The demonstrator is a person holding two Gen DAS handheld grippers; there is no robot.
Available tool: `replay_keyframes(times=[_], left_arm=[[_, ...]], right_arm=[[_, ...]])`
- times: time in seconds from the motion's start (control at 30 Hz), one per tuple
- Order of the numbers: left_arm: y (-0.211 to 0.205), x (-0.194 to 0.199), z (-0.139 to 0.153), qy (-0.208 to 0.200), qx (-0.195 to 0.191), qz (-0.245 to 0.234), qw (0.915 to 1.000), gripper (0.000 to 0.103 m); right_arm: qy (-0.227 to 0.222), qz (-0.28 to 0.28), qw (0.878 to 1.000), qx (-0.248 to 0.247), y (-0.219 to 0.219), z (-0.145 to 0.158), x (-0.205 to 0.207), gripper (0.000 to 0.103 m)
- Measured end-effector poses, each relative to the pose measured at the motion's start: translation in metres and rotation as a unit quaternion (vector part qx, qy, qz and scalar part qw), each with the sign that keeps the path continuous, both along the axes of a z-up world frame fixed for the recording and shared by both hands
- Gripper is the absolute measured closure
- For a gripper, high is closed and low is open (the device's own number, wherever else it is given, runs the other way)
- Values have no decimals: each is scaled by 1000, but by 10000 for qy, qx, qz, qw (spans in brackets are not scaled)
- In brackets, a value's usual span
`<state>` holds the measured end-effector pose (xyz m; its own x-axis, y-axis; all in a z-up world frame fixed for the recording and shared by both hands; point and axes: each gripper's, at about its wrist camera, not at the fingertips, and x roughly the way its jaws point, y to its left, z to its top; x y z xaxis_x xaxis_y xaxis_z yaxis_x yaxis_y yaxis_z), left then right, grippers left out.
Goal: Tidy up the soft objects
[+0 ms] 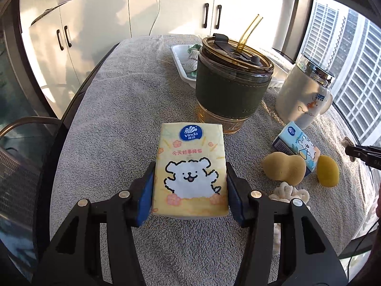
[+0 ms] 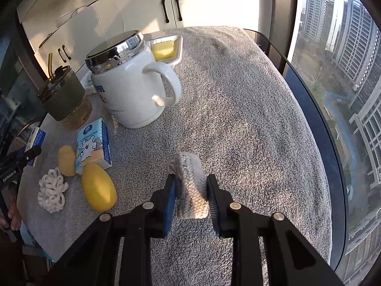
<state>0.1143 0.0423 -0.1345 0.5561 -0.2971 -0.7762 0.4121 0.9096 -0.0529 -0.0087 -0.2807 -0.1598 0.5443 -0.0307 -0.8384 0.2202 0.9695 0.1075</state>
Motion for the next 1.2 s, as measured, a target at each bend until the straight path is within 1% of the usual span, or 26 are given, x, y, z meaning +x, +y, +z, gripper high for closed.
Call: replay_keyframes(times=[0.13, 0.3, 0.5, 0.7, 0.83, 1.0, 1.1, 1.2], left_arm=[[4, 5, -1, 30, -36, 92, 9999, 52], [9, 12, -2, 40, 18, 221, 9997, 52], [23, 34, -6, 157, -116, 443, 9988, 52], [37, 61, -6, 163, -93, 692, 9974, 52], [45, 84, -6, 219, -107, 840, 9962, 52], [51, 113, -7, 214, -36, 1028, 9945, 52], [52, 130, -8, 247, -64, 1087, 9937, 52], [49, 146, -12, 247, 129, 1167, 9928, 52]], right_arm=[[52, -102, 9999, 1, -10, -2, 4, 75], [126, -192, 9997, -21, -21, -5, 14, 75], [196, -310, 9993, -99, -38, -6, 29, 75], [280, -474, 9985, -80, -58, -7, 53, 75], [315, -548, 9978, -190, -70, -5, 72, 75], [307, -533, 9978, -235, -84, -1, 97, 75], [322, -504, 9978, -276, -88, 1, 110, 75], [324, -457, 9980, -301, -91, 2, 124, 75]])
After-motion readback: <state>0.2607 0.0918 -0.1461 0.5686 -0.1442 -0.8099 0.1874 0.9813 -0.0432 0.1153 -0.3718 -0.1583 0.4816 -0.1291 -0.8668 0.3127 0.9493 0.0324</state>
